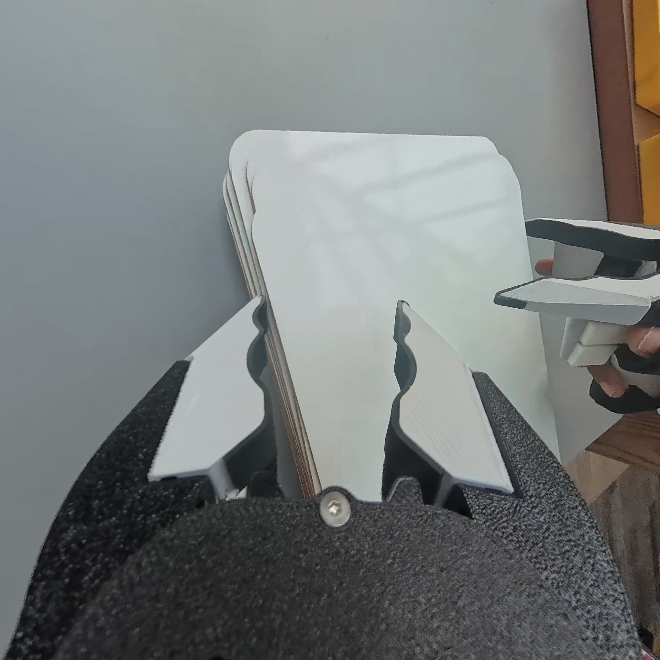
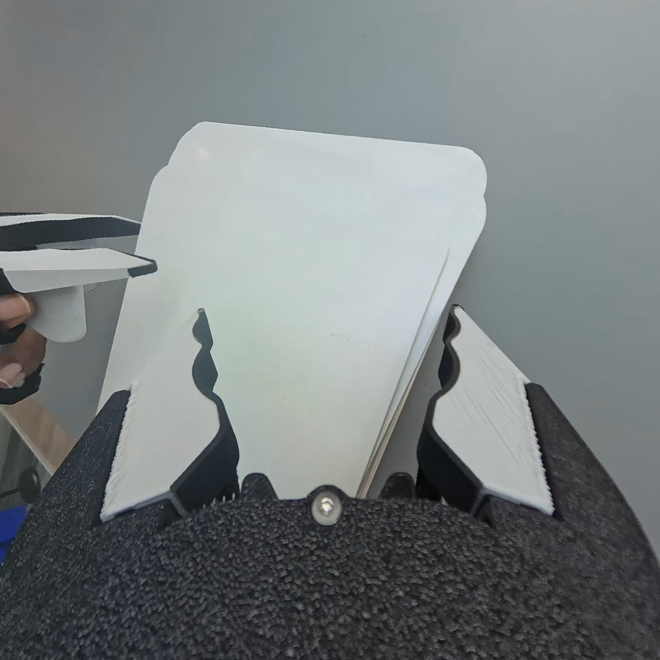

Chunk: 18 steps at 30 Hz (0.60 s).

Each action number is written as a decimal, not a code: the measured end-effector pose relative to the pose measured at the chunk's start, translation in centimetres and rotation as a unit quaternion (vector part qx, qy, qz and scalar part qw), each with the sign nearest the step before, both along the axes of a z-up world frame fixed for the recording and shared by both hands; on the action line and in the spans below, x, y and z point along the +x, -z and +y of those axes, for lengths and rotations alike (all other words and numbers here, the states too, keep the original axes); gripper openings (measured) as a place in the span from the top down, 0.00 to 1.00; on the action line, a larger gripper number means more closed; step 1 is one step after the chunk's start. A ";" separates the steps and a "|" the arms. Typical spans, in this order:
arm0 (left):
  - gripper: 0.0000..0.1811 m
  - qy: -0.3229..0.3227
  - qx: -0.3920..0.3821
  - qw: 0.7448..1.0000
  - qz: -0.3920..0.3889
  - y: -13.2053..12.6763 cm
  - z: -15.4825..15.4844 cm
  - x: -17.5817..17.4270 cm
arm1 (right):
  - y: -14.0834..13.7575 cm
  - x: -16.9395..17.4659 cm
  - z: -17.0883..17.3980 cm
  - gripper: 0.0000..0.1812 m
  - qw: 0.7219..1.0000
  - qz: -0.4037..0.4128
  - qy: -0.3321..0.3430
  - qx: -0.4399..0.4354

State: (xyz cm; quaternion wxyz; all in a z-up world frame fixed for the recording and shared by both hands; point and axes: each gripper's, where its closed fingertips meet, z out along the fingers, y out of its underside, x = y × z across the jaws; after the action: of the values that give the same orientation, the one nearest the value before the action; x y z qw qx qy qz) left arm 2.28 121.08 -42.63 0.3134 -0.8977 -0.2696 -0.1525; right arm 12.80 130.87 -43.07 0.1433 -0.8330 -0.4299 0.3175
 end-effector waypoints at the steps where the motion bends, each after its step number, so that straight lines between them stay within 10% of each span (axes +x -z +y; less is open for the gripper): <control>1: 0.62 0.004 -0.007 1.000 0.006 0.1 0.1 0.0 | -0.1 -0.4 0.0 0.28 1.000 -0.003 -0.001 -0.001; 18: 0.65 0.052 -0.012 0.997 0.060 -1.1 0.9 -1.5 | -0.3 -1.1 1.2 0.23 0.997 -0.031 -0.034 0.059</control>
State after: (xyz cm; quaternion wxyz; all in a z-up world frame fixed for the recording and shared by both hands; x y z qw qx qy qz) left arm 0.76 121.99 -41.57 0.3096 -0.9218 -0.2049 -0.1113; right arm 11.69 132.10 -42.78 0.1677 -0.8173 -0.4806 0.2700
